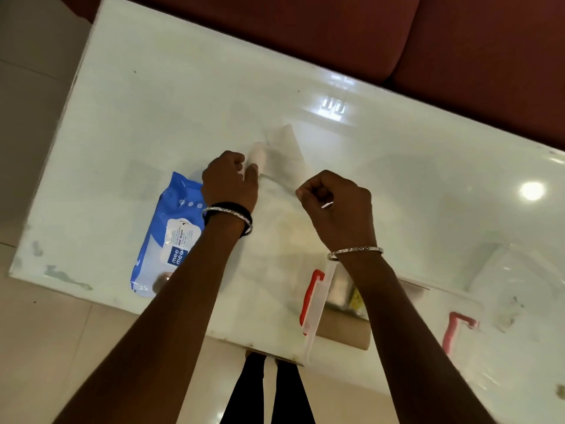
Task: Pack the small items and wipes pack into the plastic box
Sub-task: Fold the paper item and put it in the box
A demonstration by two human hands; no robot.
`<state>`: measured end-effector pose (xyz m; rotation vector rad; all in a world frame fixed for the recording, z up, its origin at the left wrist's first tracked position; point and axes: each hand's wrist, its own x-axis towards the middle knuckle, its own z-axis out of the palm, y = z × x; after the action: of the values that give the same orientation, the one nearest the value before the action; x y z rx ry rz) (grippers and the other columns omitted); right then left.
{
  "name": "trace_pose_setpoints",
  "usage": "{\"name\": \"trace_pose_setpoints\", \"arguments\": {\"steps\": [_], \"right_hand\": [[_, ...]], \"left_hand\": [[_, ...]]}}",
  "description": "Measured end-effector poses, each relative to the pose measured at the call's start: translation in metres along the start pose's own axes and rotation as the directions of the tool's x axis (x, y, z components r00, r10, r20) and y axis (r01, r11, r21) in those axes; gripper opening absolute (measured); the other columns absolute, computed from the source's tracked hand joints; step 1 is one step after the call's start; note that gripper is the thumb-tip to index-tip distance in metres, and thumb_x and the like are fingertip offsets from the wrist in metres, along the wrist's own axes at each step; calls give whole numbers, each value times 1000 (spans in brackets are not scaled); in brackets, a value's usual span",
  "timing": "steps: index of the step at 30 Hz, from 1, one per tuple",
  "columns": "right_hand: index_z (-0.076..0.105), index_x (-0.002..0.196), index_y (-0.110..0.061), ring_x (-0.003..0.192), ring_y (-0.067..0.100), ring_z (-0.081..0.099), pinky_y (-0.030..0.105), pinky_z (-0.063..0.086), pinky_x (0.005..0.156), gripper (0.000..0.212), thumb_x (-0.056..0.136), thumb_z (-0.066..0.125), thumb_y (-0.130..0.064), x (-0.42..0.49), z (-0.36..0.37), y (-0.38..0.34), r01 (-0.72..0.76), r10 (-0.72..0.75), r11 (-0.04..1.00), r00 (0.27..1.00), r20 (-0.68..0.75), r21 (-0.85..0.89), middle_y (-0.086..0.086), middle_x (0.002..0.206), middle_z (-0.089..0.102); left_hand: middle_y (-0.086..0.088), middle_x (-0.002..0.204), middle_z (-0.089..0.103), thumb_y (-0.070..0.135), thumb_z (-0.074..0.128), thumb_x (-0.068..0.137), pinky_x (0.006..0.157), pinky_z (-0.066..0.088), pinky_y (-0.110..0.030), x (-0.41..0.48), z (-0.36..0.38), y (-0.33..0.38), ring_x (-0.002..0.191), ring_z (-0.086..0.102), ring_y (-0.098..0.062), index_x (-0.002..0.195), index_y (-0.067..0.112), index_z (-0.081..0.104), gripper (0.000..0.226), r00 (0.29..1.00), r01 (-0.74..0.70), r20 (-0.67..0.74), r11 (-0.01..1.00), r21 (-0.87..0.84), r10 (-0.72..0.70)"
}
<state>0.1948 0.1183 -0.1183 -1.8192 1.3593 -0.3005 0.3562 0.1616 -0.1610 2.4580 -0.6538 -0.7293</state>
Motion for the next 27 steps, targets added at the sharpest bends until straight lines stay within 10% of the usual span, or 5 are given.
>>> {"name": "trace_pose_setpoints", "arguments": {"steps": [7, 15, 19, 27], "right_hand": [[70, 82, -22, 65, -1, 63, 21, 52, 68, 4, 85, 68, -24, 4, 17, 9, -35, 35, 999, 997, 70, 4, -13, 71, 68], [72, 86, -16, 72, 2, 67, 11, 52, 67, 4, 87, 69, -17, -3, -4, -9, -146, 152, 968, 988, -12, 205, -15, 74, 69], [72, 86, -21, 74, 9, 71, 29, 60, 69, 3, 87, 70, -23, -23, -21, -25, -218, 229, 920, 973, 3, 327, -9, 76, 73], [67, 95, -22, 87, 0, 71, 12, 54, 66, 24, 76, 80, -29, -68, -26, -42, -254, 308, 840, 951, -35, 479, -11, 90, 74]], "left_hand": [[-6, 105, 69, 36, 74, 77, 83, 49, -36, 24, 18, 6, 101, 62, -25, 106, 13, 63, 39, 1000, -7, 28, 996, 93, 4], [2, 93, 63, 22, 76, 76, 63, 42, -8, -24, 3, 13, 81, 55, -9, 96, 15, 61, 26, 991, -111, 64, 988, -111, 118], [20, 80, 60, 24, 77, 79, 67, 52, -10, -71, -18, 25, 77, 62, 1, 92, 20, 59, 22, 981, -179, 27, 946, -269, 193], [3, 94, 71, 23, 76, 77, 72, 60, -29, -128, -42, 41, 85, 68, -12, 103, 10, 67, 30, 962, -252, 8, 898, -361, 273]]}}
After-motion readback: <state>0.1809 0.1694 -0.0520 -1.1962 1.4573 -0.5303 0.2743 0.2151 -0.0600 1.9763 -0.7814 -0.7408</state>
